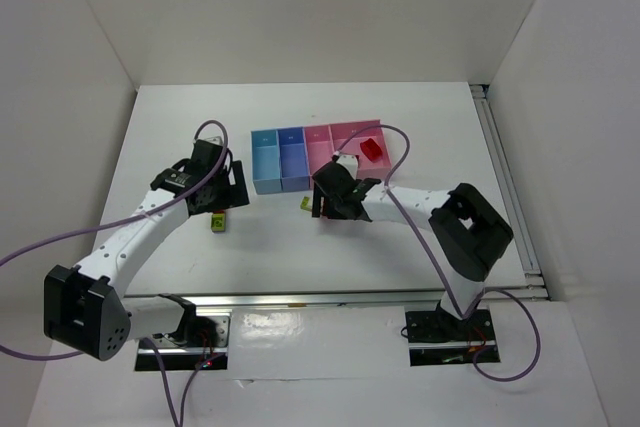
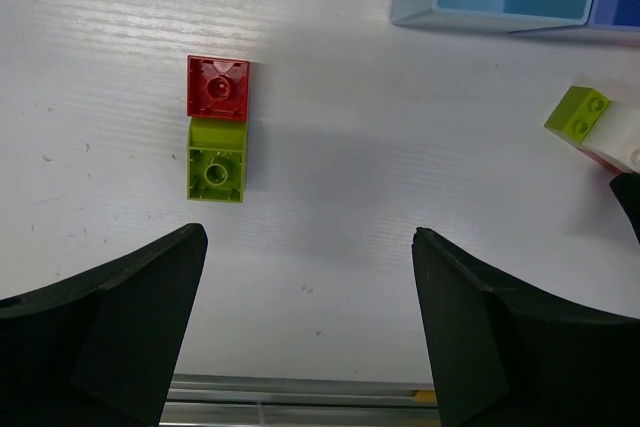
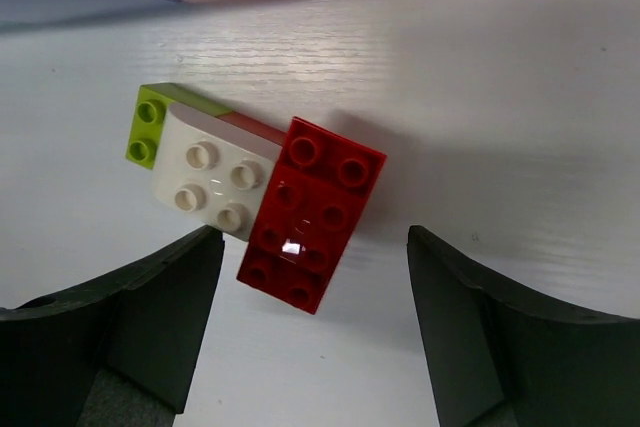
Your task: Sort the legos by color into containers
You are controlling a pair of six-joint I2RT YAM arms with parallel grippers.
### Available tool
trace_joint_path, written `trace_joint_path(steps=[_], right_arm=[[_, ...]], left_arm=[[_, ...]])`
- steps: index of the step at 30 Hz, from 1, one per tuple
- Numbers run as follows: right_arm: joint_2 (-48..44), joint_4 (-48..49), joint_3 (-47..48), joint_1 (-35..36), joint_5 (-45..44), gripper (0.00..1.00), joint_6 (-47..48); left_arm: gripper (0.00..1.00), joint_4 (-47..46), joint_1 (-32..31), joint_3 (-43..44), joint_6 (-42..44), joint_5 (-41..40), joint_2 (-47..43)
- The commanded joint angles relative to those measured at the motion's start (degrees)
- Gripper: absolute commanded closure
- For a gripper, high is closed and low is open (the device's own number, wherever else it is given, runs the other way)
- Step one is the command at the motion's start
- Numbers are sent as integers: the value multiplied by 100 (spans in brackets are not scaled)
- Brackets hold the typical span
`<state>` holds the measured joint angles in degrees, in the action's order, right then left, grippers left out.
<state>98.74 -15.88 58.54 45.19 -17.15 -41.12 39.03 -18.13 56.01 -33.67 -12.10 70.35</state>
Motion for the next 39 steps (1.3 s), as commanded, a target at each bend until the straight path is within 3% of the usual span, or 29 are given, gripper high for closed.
trace_joint_path(steps=[1,5,11,14,19,24,26,31,34,39], right_arm=[[137,243,377,95,-193,21,-115],[216,243,377,148,-412,39,-168],[94,138,377,201,-535,73,-221],[-187,6,272,201,-448,80,42],[-1205,-143,69,70,420,80,806],[-1866,-477,69,-545,2801,80,1633],[-2051,-600,122,-809,3608,80,1730],[-2350,-495,-10,-1205,4806,80,1731],[-2403,-311,-71,-1258,5378,79,1731],[-2342,-311,-19,-1320,5740,79,1669]], left_arm=[[6,-9,29,59,-78,41,5],[6,-9,29,7,-78,41,58],[6,-9,29,7,-78,93,58],[6,-70,29,112,158,443,58],[7,-578,-304,112,852,1436,-328],[7,-1124,-630,-19,1635,2668,-837],[0,-1466,-858,-203,1636,2477,-1074],[0,-2135,-1192,-634,1864,2580,-1795],[0,-2416,-1272,-758,1978,3011,-1796],[0,-2400,-1658,-521,2241,2925,-1322]])
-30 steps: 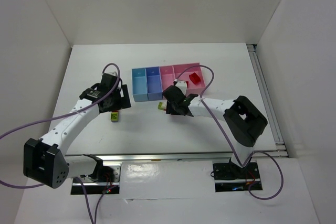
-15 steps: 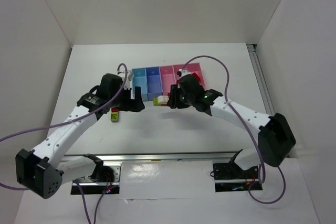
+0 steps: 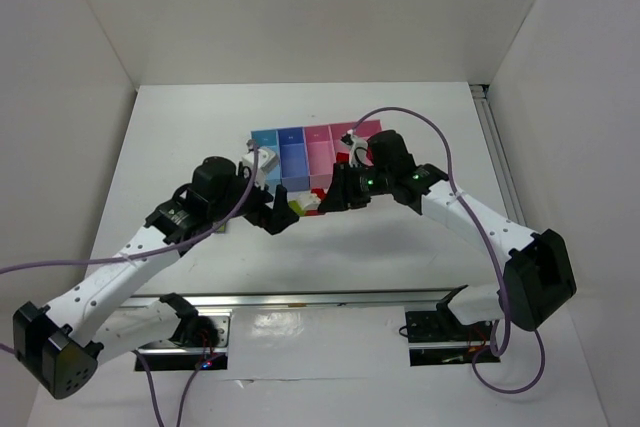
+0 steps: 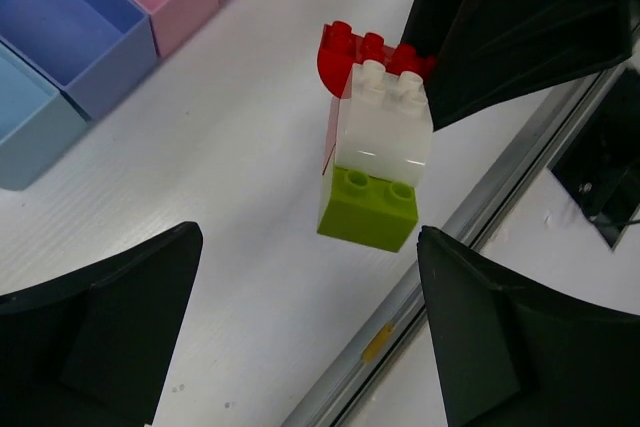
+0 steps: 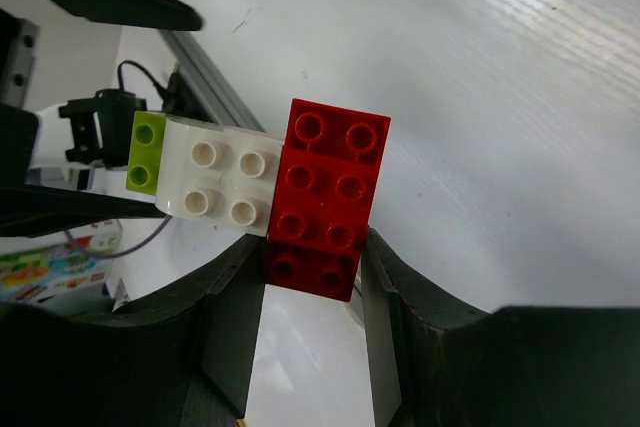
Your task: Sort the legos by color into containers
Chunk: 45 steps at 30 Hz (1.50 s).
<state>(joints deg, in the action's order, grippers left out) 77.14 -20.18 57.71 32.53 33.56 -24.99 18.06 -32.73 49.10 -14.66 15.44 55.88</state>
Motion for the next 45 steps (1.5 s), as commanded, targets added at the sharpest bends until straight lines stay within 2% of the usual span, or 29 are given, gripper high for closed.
trace_joint_path(steps=[1,5,9,14,20,23,24,25,26,27,29,30,32,34,39,42,43,45], right_arm=[[-130,120,65,-54,721,79,56],[-129,286,65,-54,854,79,-49],[-129,287,65,-54,959,79,-49],[-129,287,65,-54,959,79,-49],[-129,287,65,-54,1012,79,-49],[-129,340,65,-54,1012,79,-49],[-129,340,65,-54,1012,79,-102],[-129,340,65,-54,1012,79,-102],[-129,340,65,-115,1012,79,-102],[-129,340,65,-116,1012,79,-102],[-182,340,65,-360,1161,79,-49],[-234,340,4,-431,1214,79,-49],[-296,235,3,-660,1267,79,12],[-367,-81,152,-871,1040,79,170],[-525,-188,214,-1653,627,79,232],[-280,-188,399,-1654,-506,79,179],[-192,-135,477,-1654,-1126,79,118],[167,66,609,-1654,-1631,79,65]], left_arm=[[0,-304,-277,222,410,-22,177],[0,-356,-541,328,464,-357,362],[0,-567,-594,328,332,-296,424],[8,-778,-594,381,148,116,582],[14,-918,-699,434,86,117,767],[25,-919,-700,434,33,170,819],[31,-919,-752,434,33,170,819],[40,-919,-752,434,33,170,889],[57,-919,-752,494,33,170,890],[66,-840,-752,495,33,170,890],[76,-769,-752,548,103,108,890],[87,-717,-752,548,103,21,890],[99,-630,-752,548,155,-155,890],[100,-576,-752,548,156,-382,890],[100,-523,-752,425,-29,-691,837],[100,-523,-752,425,-178,-849,837],[100,-445,-752,425,-274,-919,837],[100,-330,-700,565,-397,-1043,837]])
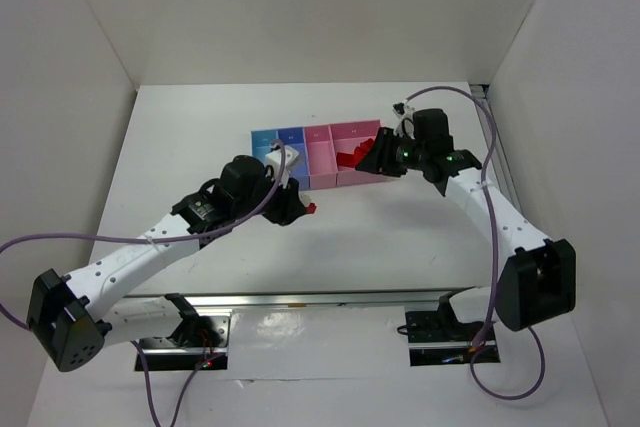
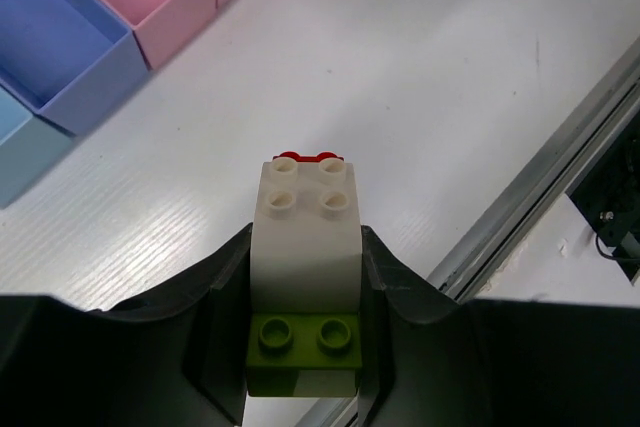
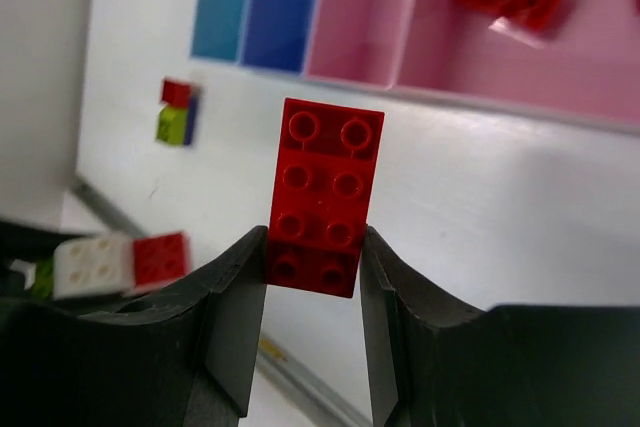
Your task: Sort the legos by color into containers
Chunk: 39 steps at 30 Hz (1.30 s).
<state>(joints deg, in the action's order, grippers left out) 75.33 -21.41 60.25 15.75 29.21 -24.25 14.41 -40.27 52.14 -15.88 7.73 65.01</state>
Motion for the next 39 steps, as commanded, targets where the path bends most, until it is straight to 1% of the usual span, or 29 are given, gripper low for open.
trace_joint_path(steps=[1,2,3,4,7,8,9,10,11,12,13,14,15,16,17,18,19,20,21,22,23,24,25,26,28,29,31,34,39], right_arm=[[499,338,417,25,-1442,79,-10],[657,339,592,25,-1897,79,-10],[1006,531,680,25,-2050,79,-10],[1201,532,794,25,-2251,78,-10],[1992,743,1295,25,-2420,75,43],[2168,830,1557,25,-2420,69,43],[2344,892,1717,25,-2490,59,43],[2711,762,1918,77,-2560,48,95],[2880,613,2147,78,-2613,44,148],[3021,455,2558,138,-2674,32,149],[3101,305,2658,191,-2675,29,149],[3006,243,2659,244,-2771,29,201],[2840,356,2311,245,-2772,28,201],[2429,461,2081,305,-2772,28,201],[2190,680,1835,306,-2633,29,201],[1944,804,1580,306,-2318,31,201],[1446,944,1030,306,-2097,32,201],[1197,1224,754,306,-1825,34,201],[960,1375,490,306,-1153,34,332],[731,1507,-8,306,-815,34,333],[311,1752,-231,306,-472,34,412],[124,1911,-442,306,-95,28,412],[-26,2078,-818,306,692,23,412],[-262,2375,-952,306,1091,20,412],[-431,2501,-1207,368,1856,14,412],[-545,2501,-1208,420,2060,12,412],[-615,2650,-1279,569,2473,12,465],[-616,2528,-1139,920,2615,12,806],[-222,2203,-541,1343,2686,9,1168]], left_arm=[[100,174,54,383,-336,-333,-24],[100,237,115,437,-389,-333,-24],[100,237,194,437,-468,-333,28],[100,298,256,507,-469,-98,29],[100,299,458,569,-521,149,29],[100,299,511,569,-521,289,29],[100,299,564,569,-582,360,29],[100,299,669,569,-583,431,81],[100,299,739,569,-644,501,82],[100,299,801,569,-645,719,82],[100,351,932,569,-645,835,82],[100,351,986,569,-645,1036,82],[100,352,1038,569,-592,1142,82],[100,352,1143,500,-592,1239,3],[100,282,1205,499,-592,1371,-50],[100,281,1275,429,-592,1694,-50],[100,185,1407,429,-592,1862,-50],[100,63,1478,376,-592,2029,-50],[100,1,1539,376,-670,2344,-50],[100,-61,1592,324,-671,2513,-50],[100,-114,1714,323,-749,2697,-50],[100,-262,1777,323,-863,2882,28],[100,-368,1838,271,-934,3301,29],[100,-465,1952,270,-1004,3514,90],[100,-693,2023,270,-1188,4058,222],[100,-755,2093,270,-1189,4235,309],[100,-878,2094,323,-1382,4595,397],[100,-1011,2094,446,-1444,4746,547],[100,-1116,2094,560,-1444,5089,749]])
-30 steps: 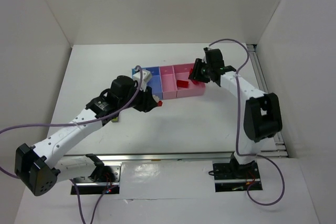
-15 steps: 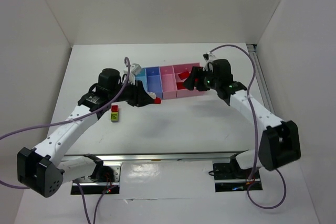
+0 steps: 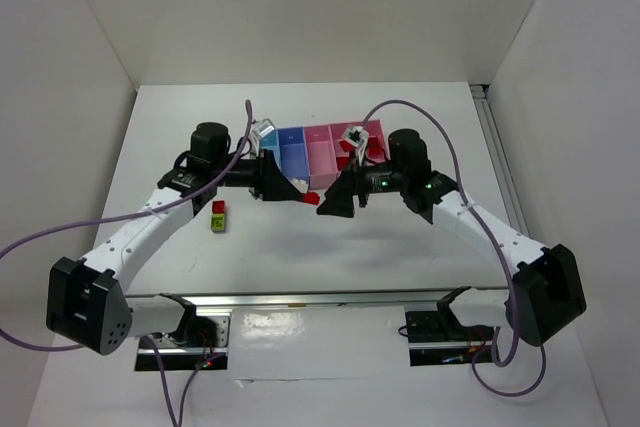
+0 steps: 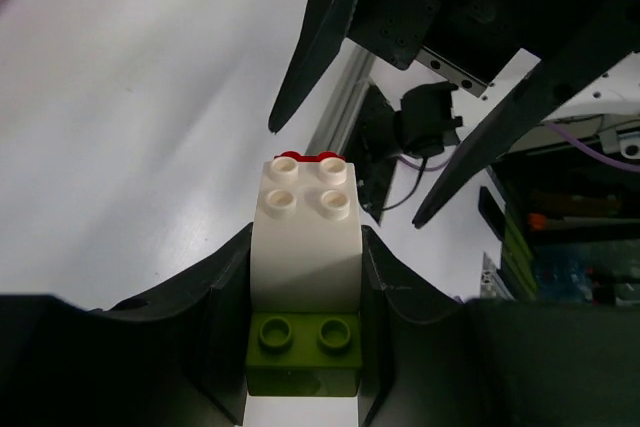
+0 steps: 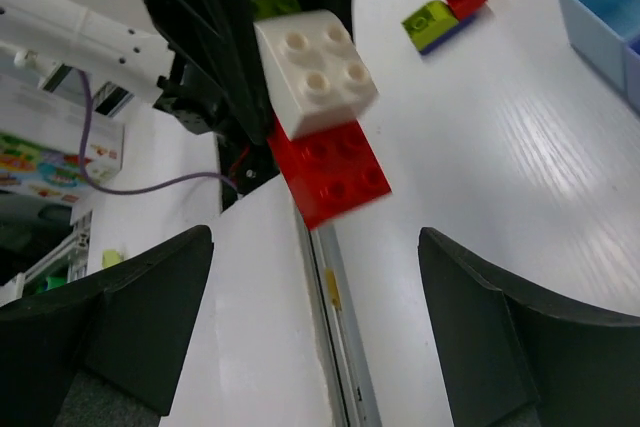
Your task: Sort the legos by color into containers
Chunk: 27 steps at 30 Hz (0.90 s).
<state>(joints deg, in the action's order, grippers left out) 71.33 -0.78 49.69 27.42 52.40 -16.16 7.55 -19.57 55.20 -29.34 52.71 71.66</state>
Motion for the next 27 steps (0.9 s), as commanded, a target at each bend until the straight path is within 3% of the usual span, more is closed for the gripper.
trace_joint_path(steps=[1,6,11,15,19,20,24,26,27], right_arm=[[240,139,567,246,315,9,359],[522,586,673,246,472,9,132],[865,1175,673,246,736,22,-193],[918,1799,498,246,938,40,-658],[804,2169,366,299,939,63,-897],[804,2239,366,299,939,73,-950],[804,2215,313,352,851,87,-986],[804,2134,313,405,798,88,-933],[804,2073,313,405,798,88,-933]], left_arm=[[100,-500,24,254,-98,757,85],[100,-579,24,307,-98,882,138],[100,-808,24,254,-151,1005,138],[100,-808,24,254,-151,1065,138],[100,-808,-29,254,-151,1066,138],[100,-808,-29,254,-151,1066,138],[100,-563,-29,324,-45,987,208],[85,-509,-29,404,16,934,269],[73,-509,-29,465,16,934,270]])
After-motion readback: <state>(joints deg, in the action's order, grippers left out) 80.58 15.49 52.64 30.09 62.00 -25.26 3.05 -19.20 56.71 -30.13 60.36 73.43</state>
